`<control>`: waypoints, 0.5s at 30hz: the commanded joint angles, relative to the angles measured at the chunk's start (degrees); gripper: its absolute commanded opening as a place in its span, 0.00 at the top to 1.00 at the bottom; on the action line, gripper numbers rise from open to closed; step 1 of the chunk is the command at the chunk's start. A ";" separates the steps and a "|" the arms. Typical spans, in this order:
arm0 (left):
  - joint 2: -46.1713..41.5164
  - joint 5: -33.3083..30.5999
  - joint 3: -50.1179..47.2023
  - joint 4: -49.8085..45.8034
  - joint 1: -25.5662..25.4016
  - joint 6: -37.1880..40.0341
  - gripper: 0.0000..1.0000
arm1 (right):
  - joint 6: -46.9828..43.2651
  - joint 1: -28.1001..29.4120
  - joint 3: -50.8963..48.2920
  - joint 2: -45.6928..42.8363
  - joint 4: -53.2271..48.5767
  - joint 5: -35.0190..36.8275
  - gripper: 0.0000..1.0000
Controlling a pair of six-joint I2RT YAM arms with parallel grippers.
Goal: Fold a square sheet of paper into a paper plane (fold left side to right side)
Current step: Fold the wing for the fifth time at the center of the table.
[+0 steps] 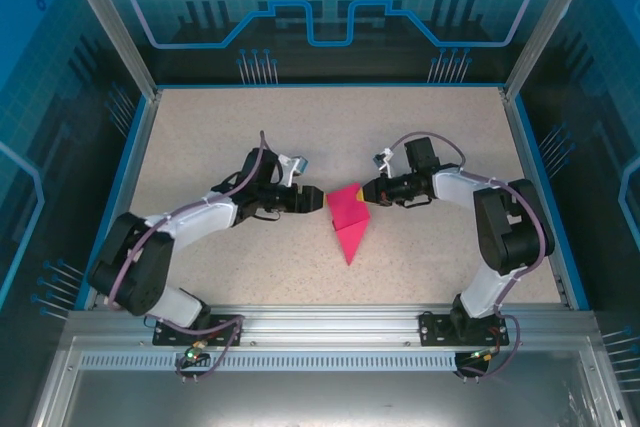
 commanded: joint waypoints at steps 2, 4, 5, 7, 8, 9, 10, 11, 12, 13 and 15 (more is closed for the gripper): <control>-3.95 -11.31 4.84 -14.06 -7.90 5.78 0.35 | 3.51 -0.33 3.39 0.48 -7.11 4.68 1.00; -3.92 -15.74 6.64 -17.37 -12.51 5.39 0.35 | 5.18 -0.30 4.84 1.46 -8.43 4.89 1.00; -3.45 -18.46 7.79 -18.89 -15.08 4.90 0.35 | 6.14 -0.22 5.54 1.82 -8.92 4.80 1.00; -1.87 -22.71 10.25 -21.01 -19.51 3.50 0.34 | 7.39 0.06 6.63 2.25 -9.73 4.69 1.00; -0.74 -24.84 11.90 -22.43 -21.35 2.61 0.34 | 7.65 0.30 7.16 2.50 -10.18 4.73 1.00; 0.66 -26.99 13.46 -23.68 -23.34 1.71 0.34 | 7.91 0.52 7.64 2.53 -10.67 4.93 1.00; 2.18 -28.37 15.09 -24.65 -24.71 1.07 0.34 | 8.02 0.75 7.98 2.69 -11.09 5.34 1.00; 3.71 -30.20 16.86 -26.02 -26.12 0.18 0.33 | 8.21 1.00 8.29 2.83 -11.51 5.54 1.00; 5.47 -32.10 18.45 -27.26 -27.18 -0.77 0.33 | 8.66 1.19 8.38 3.03 -11.69 5.82 1.00; 6.80 -33.21 19.79 -28.25 -27.96 -1.50 0.32 | 9.09 1.38 8.38 3.08 -11.72 6.07 1.00; 10.39 -35.72 22.60 -30.42 -29.46 -3.34 0.32 | 10.22 1.57 8.13 3.18 -11.41 6.40 1.00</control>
